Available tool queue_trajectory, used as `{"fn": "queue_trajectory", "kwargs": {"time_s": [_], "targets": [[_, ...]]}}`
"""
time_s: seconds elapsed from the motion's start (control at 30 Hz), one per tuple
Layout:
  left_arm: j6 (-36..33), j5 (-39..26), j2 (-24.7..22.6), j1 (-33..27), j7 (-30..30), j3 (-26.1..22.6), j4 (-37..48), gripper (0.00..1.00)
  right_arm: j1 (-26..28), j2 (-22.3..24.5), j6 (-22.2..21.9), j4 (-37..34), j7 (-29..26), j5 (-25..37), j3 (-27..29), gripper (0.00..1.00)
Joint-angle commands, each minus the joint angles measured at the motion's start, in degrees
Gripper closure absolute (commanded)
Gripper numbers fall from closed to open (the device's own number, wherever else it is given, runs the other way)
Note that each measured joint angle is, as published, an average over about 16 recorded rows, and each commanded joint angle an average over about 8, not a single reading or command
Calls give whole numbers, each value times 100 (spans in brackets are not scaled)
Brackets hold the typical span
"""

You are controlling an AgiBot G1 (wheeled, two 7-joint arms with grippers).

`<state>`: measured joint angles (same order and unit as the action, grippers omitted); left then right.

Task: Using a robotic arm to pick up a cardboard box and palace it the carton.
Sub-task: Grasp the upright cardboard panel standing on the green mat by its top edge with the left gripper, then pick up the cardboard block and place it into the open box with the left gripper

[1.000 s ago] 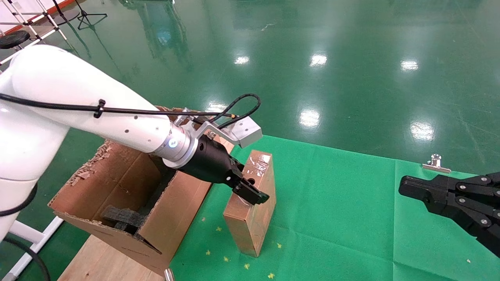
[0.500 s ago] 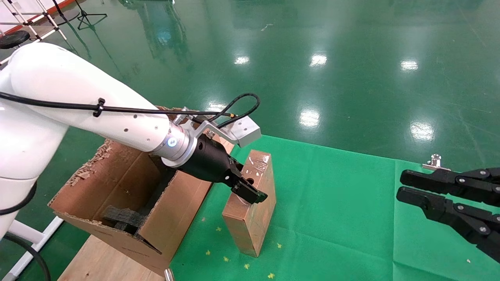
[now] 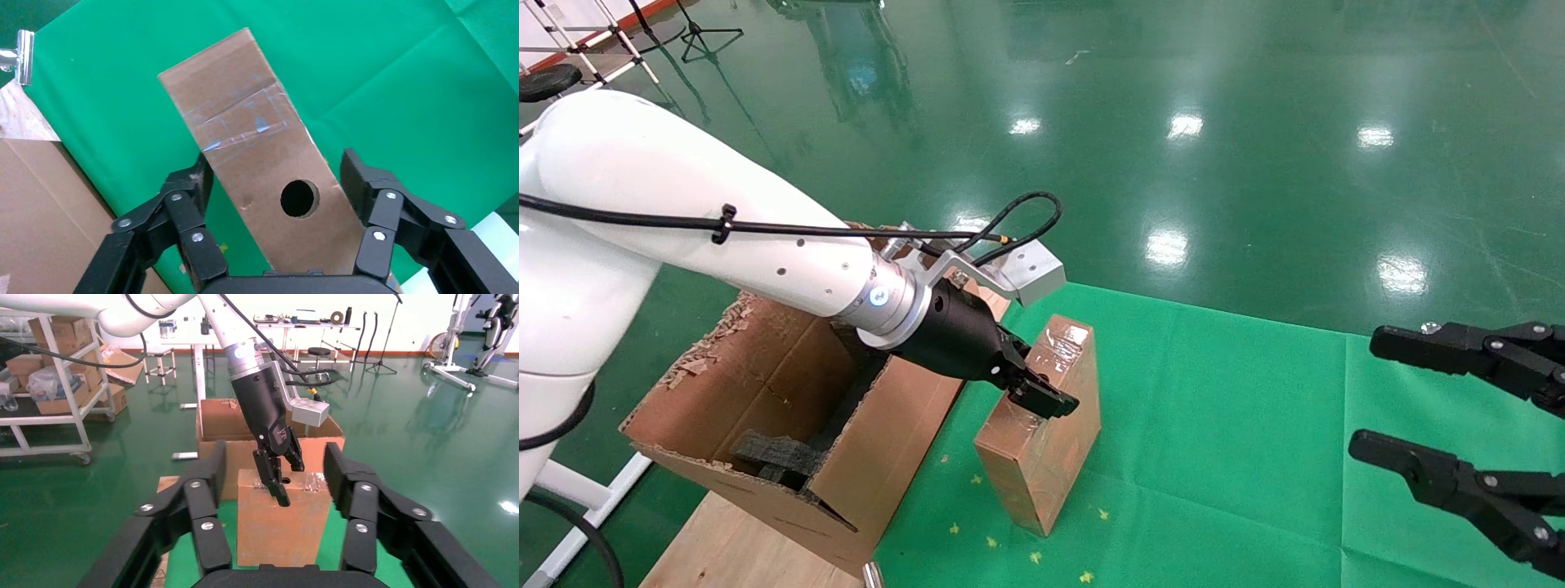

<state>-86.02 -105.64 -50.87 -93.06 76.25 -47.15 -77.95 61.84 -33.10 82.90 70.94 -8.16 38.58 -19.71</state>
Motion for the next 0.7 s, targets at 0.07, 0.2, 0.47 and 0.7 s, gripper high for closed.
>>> {"fn": "queue_trajectory", "kwargs": {"time_s": [0.07,0.2,0.47,0.7], "targets": [[6,4,1,2,3,4,1,100,0,0,0,0,0,0,0,0],[14,11,-6,-4,-15,6,34,100,0,0,0,0,0,0,0,0],[136,197,175,-163,-499,169,177,100,0,0,0,0,0,0,0,0],[418,479,598,-705,-1017,664,594,100,0,0,0,0,0,0,0,0]]}}
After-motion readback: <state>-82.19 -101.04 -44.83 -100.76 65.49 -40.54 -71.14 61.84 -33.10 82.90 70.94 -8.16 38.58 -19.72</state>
